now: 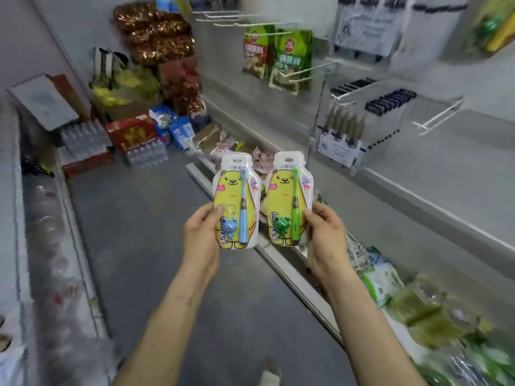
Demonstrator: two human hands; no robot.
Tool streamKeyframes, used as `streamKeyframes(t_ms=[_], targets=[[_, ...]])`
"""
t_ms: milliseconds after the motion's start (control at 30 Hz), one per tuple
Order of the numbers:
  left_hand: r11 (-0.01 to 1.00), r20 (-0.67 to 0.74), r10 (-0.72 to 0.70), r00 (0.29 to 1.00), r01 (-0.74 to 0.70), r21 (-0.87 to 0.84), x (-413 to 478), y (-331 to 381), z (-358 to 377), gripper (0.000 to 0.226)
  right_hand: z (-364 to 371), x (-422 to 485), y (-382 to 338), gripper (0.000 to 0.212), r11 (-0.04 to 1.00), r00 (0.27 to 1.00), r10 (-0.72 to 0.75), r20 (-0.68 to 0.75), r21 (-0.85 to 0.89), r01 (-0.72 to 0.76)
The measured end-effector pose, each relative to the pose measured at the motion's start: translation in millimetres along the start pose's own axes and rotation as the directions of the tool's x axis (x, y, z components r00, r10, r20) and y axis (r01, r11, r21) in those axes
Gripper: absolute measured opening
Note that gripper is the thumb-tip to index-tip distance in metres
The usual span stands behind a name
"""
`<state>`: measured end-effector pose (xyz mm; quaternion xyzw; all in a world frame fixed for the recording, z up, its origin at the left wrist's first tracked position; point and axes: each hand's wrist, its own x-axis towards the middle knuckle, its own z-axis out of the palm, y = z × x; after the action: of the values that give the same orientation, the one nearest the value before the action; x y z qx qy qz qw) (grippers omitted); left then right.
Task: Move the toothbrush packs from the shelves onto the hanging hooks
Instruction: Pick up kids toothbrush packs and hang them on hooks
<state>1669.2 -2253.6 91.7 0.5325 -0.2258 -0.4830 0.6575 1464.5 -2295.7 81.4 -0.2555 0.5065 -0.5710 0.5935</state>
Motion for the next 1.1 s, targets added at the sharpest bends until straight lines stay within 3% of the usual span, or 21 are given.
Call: streamKeyframes(t_ms=[367,533,833,1100], targets=[[0.999,0.179,-0.034,0.983,0.031,0.016,184,25,81,0.016,71,139,-32,0.018,0.992,0.990,-0.095,-0.104,0.069,0.103],[0.995,0.337,-0.099,0.936,0.090,0.042,238,28,125,0.016,68,164,-51,0.018,0.987,0.954,-0.147,-0.263,0.029,0.160],[0.977,0.664,-0.214,0.716,0.160,0.141,244,18,214,0.014,39,145,-77,0.016,0.952,0.742,-0.239,-0.626,-0.002,0.305],[0.973,0.793,-0.210,0.572,0.201,0.112,200,30,267,0.023,7,89,-128,0.017,0.875,0.570,-0.422,-0.705,-0.154,0.458]])
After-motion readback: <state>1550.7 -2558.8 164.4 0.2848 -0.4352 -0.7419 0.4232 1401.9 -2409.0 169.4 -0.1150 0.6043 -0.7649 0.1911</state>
